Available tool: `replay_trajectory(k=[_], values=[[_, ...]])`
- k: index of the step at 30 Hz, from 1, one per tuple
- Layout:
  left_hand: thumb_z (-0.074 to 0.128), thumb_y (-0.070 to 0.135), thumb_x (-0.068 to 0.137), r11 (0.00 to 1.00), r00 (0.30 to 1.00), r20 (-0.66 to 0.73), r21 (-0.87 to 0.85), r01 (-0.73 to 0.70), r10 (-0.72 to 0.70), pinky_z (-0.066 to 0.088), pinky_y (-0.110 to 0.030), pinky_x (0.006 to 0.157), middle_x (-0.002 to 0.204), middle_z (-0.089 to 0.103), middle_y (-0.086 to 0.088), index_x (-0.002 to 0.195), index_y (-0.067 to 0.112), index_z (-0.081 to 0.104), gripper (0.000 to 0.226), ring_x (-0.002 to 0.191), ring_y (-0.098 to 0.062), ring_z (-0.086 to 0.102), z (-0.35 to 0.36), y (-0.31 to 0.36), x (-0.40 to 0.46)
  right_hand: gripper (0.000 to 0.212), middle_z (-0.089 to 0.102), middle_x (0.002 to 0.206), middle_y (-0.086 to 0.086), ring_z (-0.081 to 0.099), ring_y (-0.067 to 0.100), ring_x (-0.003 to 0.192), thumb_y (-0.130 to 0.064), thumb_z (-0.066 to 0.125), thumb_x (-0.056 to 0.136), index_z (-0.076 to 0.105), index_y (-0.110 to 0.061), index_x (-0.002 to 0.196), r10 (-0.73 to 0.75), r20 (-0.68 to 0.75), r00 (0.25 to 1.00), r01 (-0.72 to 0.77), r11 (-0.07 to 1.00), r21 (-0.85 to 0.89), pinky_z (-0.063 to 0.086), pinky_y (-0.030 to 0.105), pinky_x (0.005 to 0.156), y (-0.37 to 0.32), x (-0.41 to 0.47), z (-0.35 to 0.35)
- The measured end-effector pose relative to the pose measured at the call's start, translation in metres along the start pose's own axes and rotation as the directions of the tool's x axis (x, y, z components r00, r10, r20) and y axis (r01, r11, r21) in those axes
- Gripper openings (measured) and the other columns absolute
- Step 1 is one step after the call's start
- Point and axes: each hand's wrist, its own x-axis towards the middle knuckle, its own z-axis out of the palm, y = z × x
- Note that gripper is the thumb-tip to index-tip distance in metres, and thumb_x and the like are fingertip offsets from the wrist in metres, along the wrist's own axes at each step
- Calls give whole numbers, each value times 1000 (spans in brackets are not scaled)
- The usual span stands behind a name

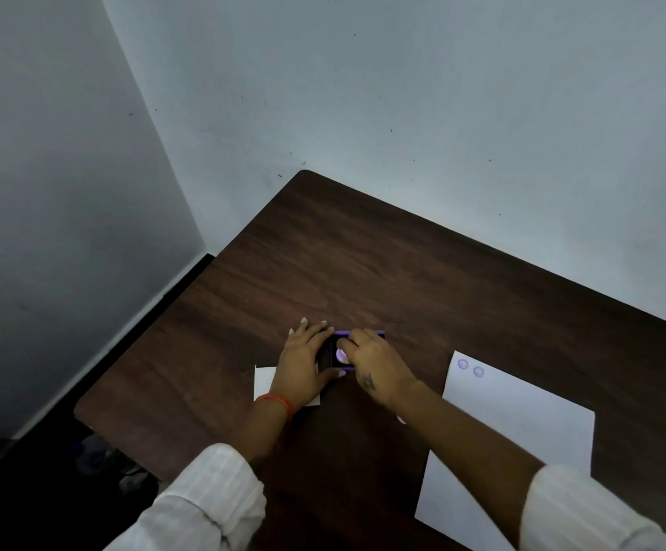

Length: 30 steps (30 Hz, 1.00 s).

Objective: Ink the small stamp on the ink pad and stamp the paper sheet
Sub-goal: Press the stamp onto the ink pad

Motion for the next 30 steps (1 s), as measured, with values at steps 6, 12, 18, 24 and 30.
replay_trajectory(k=[6, 12, 18, 24, 30], values=[[73, 28, 74, 1000, 1000, 21, -19, 7, -6, 1, -38, 117, 149, 36, 0, 136, 20, 40, 70, 144, -25, 12, 0, 2, 1, 30, 55, 120, 16, 51, 28, 110, -8, 46, 89, 53, -4, 118, 55, -68, 996, -49, 996, 77, 43, 37, 91, -3, 0, 1], [72, 30, 75, 1000, 998, 59, -4, 13, -13, 0, -40, 118, 151, 32, -1, 137, 21, 38, 71, 145, -27, 8, -2, 4, 2, 28, 63, 94, 22, 59, 36, 85, -13, 43, 86, 66, 2, 85, 176, -59, 983, -157, 957, 245, 40, 36, 70, 4, 10, -18], [72, 30, 74, 1000, 997, 68, 5, 28, -28, 1, -40, 118, 152, 30, -1, 137, 20, 37, 72, 145, -27, 6, -2, 4, 3, 29, 56, 110, 17, 50, 31, 103, -2, 54, 81, 57, -2, 110, 63, -82, 995, -55, 994, 89, 40, 37, 83, 0, 8, -3], [72, 31, 74, 999, 997, 70, -4, 38, -37, 0, -40, 119, 153, 29, -3, 137, 20, 37, 73, 145, -26, 5, -1, 4, 3, 23, 56, 110, 21, 52, 33, 102, -1, 51, 83, 58, 2, 105, 121, -62, 991, -115, 990, 87, 40, 36, 78, -3, 20, -7], [72, 31, 74, 999, 996, 70, -2, 46, -45, 0, -38, 119, 153, 28, -3, 138, 20, 35, 75, 145, -25, 5, -1, 3, 4, 31, 53, 116, 20, 49, 33, 107, -1, 53, 83, 53, 0, 114, 45, -32, 998, -46, 999, -19, 41, 38, 84, -2, 17, -4]])
